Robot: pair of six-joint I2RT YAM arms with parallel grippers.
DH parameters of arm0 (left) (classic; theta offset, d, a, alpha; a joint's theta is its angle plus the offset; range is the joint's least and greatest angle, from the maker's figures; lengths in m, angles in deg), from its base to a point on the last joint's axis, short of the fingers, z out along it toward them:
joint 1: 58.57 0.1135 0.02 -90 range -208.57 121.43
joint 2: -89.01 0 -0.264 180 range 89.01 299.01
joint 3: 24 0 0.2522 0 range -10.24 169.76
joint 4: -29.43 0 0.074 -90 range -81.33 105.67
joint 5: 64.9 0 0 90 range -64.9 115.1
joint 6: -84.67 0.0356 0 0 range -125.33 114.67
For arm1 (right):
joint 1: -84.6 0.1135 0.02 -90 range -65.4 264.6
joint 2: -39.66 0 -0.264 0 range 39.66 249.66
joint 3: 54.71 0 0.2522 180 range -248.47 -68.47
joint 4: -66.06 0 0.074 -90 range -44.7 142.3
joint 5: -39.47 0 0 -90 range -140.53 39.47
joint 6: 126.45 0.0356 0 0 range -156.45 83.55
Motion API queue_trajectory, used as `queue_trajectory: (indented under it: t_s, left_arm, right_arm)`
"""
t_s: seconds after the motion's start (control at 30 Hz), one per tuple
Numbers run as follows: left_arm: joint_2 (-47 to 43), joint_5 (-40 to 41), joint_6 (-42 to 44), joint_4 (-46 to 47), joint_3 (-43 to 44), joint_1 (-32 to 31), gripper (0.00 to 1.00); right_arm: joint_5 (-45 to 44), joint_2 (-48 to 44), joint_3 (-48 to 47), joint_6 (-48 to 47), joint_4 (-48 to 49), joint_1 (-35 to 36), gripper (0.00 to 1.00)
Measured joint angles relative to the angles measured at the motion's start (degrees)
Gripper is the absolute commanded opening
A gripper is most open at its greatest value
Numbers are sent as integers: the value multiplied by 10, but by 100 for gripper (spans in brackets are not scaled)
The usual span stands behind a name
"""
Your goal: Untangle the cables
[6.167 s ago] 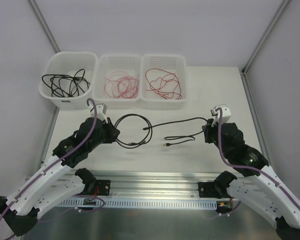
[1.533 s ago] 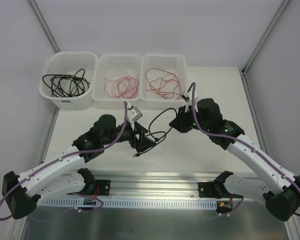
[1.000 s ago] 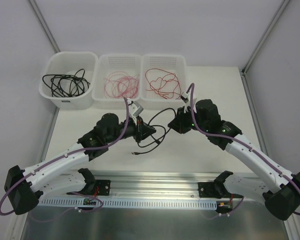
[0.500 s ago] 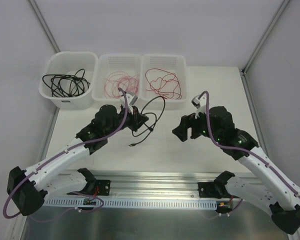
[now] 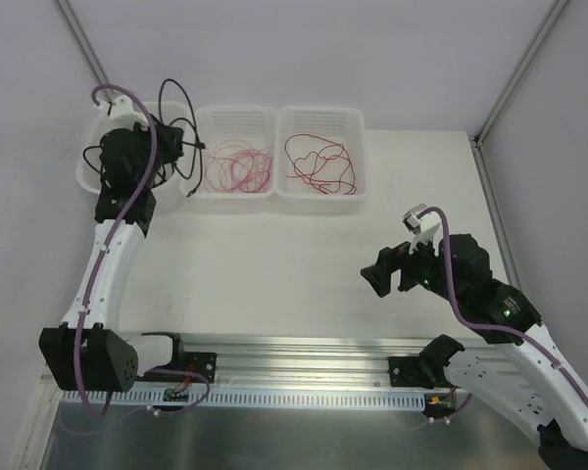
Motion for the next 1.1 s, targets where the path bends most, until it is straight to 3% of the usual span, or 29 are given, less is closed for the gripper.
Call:
queue_trajectory:
  t_s: [0.13,0.37,0.4,0.5,0.53,0.7,0.77,0.97,1.1]
  left_arm:
    - [89,-3,-56,35,50,112,0]
    - [261,-12,-155,98,115,204,0]
    - [284,-12,-163,104,119,210,4]
    - [344,-13,-171,109,133,220,34]
    - [363,-12,-171,110,138,221,57]
    - [402,0,-160,104,143,227,94]
    - [401,5,-147,102,144,234,99]
    - [381,38,-105,85,141,257,99]
    - [313,66,-83,80,97,261,99]
  right_arm:
    - [-6,-3,3,-11,-22,0,97]
    - [-8,-9,5,-26,-41,0,97]
    - [-7,-8,8,-27,-42,0,97]
    - [-7,-2,12,-29,-49,0,97]
    - [-7,2,12,-30,-50,0,97]
    - [-7,21,12,-31,-53,0,97]
    - [-7,25,12,-31,-54,0,97]
    - [-9,25,12,-31,-57,0,97]
    - [-23,5,12,-30,-64,0,97]
